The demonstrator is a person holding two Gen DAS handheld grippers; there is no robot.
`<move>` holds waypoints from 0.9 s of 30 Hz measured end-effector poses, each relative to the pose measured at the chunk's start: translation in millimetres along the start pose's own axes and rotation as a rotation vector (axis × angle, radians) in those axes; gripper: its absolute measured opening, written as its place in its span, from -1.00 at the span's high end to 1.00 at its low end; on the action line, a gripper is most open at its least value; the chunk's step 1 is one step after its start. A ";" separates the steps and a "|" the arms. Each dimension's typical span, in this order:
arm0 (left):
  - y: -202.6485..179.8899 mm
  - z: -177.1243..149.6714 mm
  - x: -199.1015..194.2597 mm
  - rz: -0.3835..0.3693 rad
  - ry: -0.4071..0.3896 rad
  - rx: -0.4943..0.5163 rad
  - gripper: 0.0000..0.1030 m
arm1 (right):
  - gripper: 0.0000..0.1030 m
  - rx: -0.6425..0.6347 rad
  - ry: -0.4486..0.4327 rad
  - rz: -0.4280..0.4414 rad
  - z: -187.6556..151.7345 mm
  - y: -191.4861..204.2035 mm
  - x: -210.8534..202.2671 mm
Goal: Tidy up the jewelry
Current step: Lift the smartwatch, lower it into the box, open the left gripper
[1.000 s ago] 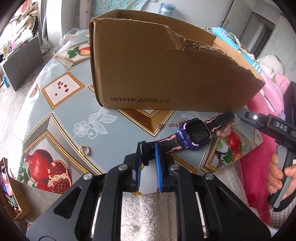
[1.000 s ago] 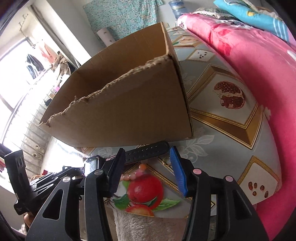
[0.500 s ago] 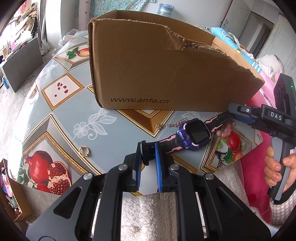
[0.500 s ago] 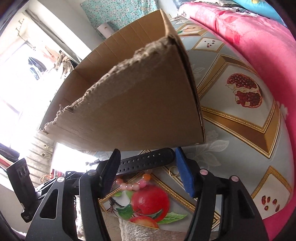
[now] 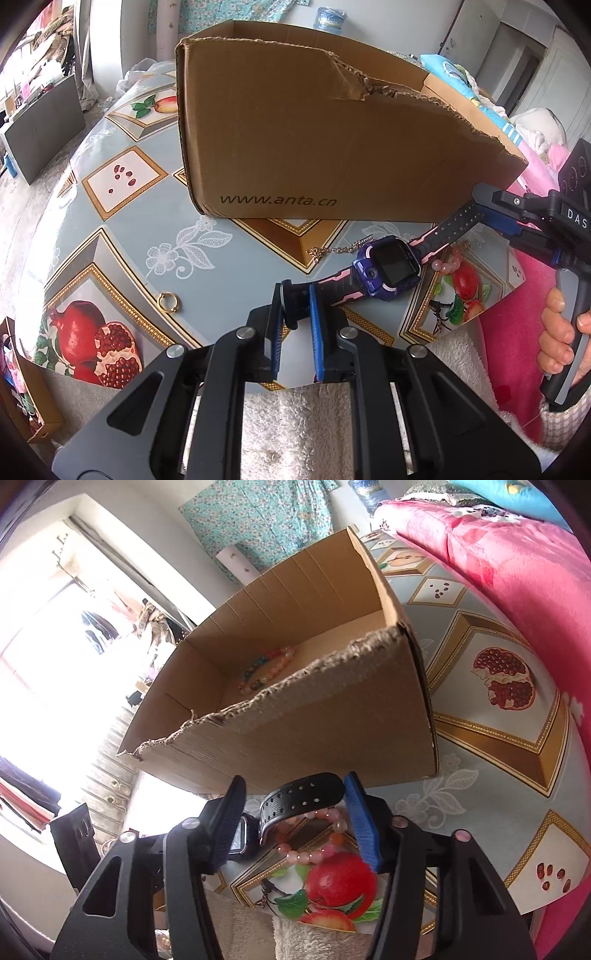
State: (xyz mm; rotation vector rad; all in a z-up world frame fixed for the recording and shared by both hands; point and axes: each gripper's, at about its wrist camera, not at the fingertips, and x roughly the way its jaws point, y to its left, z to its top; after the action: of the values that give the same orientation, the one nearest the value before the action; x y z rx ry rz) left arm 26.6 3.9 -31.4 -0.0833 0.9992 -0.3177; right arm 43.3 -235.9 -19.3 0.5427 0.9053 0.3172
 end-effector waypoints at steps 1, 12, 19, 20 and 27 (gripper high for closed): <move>0.1 0.1 -0.1 0.000 0.000 0.001 0.76 | 0.13 -0.009 0.001 -0.004 -0.5 2.7 -0.3; -0.7 1.7 -1.1 0.002 0.003 0.010 0.76 | 0.67 -0.110 -0.013 -0.037 -2.2 28.1 -5.2; 0.5 8.4 -20.1 -0.035 -0.031 0.022 0.79 | 0.70 -0.135 -0.036 0.007 -2.1 45.3 -23.6; 0.1 9.6 -24.8 -0.041 -0.039 0.028 0.79 | 0.70 -0.141 -0.039 0.012 -1.9 48.6 -27.3; 0.7 29.4 -83.9 -0.188 -0.142 0.074 0.80 | 0.70 -0.222 -0.089 0.066 20.3 83.3 -63.9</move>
State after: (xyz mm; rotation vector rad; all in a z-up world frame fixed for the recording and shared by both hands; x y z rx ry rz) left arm 9.5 27.5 52.6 -0.1313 0.8394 -0.5133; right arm 19.5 -204.3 80.1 0.3793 0.7564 0.4445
